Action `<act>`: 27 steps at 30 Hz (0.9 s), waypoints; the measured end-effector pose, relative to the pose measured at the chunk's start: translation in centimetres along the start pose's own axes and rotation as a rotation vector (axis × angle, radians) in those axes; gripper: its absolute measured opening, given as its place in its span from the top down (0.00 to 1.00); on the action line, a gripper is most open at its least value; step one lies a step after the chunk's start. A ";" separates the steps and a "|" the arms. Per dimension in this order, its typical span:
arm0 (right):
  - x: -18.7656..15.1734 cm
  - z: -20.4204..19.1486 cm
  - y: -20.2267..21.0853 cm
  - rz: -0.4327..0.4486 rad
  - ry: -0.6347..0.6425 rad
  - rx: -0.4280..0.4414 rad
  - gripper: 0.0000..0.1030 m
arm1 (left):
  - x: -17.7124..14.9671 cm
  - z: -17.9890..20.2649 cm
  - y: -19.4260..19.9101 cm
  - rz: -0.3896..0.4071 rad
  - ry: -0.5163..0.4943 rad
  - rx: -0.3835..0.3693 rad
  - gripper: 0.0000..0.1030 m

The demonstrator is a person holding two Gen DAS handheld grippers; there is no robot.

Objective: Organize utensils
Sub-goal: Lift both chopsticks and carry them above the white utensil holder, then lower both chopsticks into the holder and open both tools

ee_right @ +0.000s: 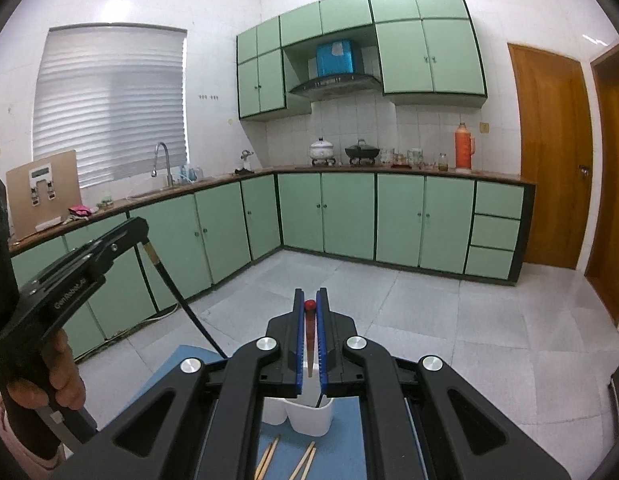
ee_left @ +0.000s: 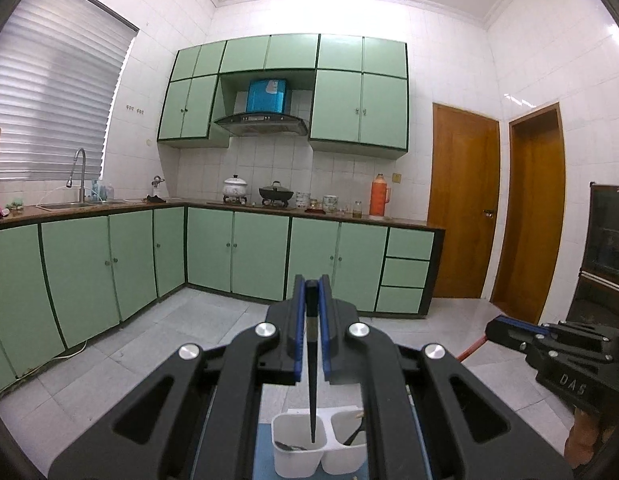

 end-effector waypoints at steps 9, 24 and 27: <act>-2.9 -0.3 -6.4 -0.103 0.003 -0.005 0.95 | -3.8 -1.7 -5.8 -0.095 0.017 0.004 0.95; -7.1 -1.2 -10.5 -0.201 0.029 0.008 0.95 | -9.5 -3.2 -9.0 -0.243 0.012 0.000 0.94; -7.2 -1.2 -10.4 -0.200 0.031 0.015 0.94 | -10.3 -3.6 -9.2 -0.272 0.017 0.002 0.94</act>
Point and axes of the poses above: each gripper's, at about its wrist camera, not at the fingertips, and y roughly against the way its jaws point, z to its right, x to its top, the point moved 4 cm from there along -y, roughly the way its jaws point, and after that the axes turned 7 degrees about -x, right-handed, at the moved point
